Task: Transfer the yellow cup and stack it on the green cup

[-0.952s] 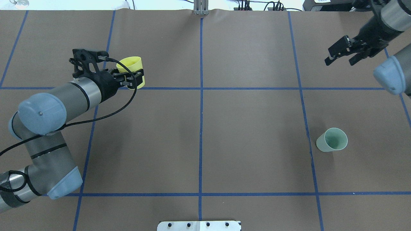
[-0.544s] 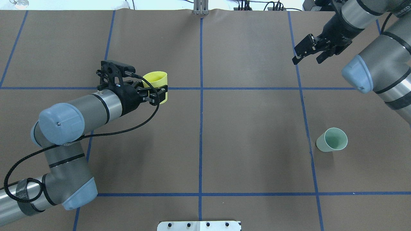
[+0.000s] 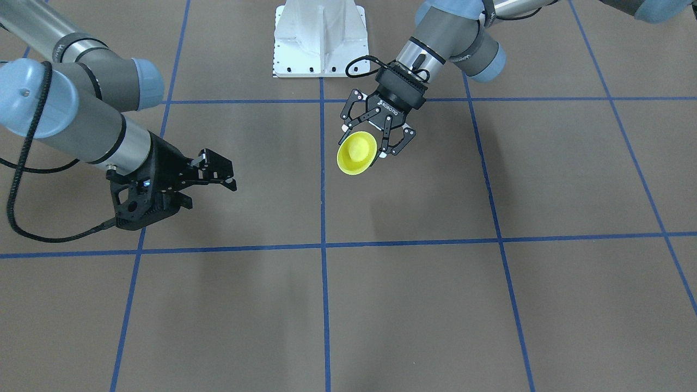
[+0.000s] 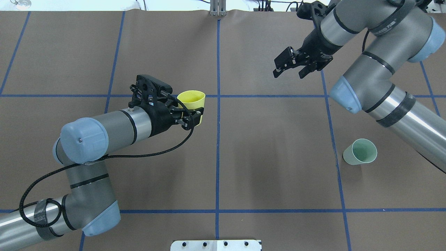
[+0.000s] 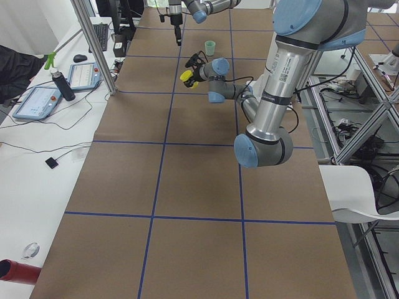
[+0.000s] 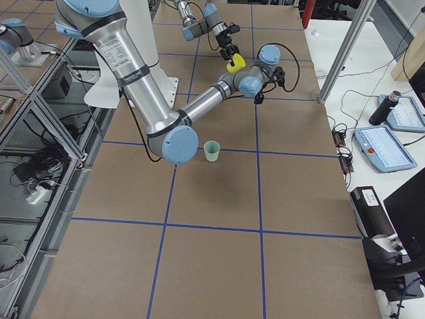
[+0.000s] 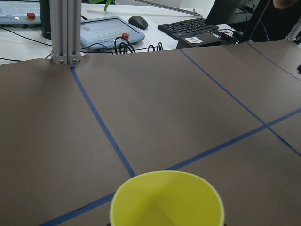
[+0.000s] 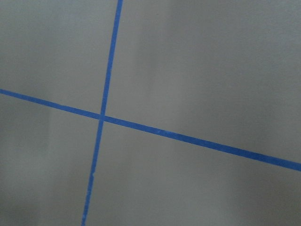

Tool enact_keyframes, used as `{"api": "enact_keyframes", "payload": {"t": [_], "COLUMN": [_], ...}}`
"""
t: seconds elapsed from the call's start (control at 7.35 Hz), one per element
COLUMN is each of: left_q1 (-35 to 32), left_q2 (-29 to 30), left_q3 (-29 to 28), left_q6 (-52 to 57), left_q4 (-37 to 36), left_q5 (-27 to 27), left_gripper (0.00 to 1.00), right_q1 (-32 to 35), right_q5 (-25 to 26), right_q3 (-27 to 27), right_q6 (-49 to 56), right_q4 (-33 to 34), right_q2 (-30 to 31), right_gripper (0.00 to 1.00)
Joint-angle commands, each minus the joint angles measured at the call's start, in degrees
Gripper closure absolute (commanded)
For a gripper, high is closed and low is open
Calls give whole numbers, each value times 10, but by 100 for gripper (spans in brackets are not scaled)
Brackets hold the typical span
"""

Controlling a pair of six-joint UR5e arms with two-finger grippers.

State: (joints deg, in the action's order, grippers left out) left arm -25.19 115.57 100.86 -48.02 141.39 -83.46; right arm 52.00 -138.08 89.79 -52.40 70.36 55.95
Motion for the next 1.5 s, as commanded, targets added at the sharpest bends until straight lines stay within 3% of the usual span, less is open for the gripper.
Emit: {"api": "enact_keyframes", "payload": {"t": [0.0, 0.95, 1.36], "left_q1": [30, 45, 45], "left_q2": [16, 77, 77], "left_q3": [-38, -79, -82], "left_q6": [13, 32, 32], "left_q4": [37, 45, 46], "left_q5": [-2, -2, -3], "left_gripper": [100, 100, 100], "right_q1": [-45, -69, -74], "right_q5": [9, -8, -40], "right_q3": [-36, -44, -45], "right_q6": [-40, -44, -44], "right_q4": [-41, -36, -33], "right_q2": [-49, -74, -72], "right_gripper": [2, 7, 11]}}
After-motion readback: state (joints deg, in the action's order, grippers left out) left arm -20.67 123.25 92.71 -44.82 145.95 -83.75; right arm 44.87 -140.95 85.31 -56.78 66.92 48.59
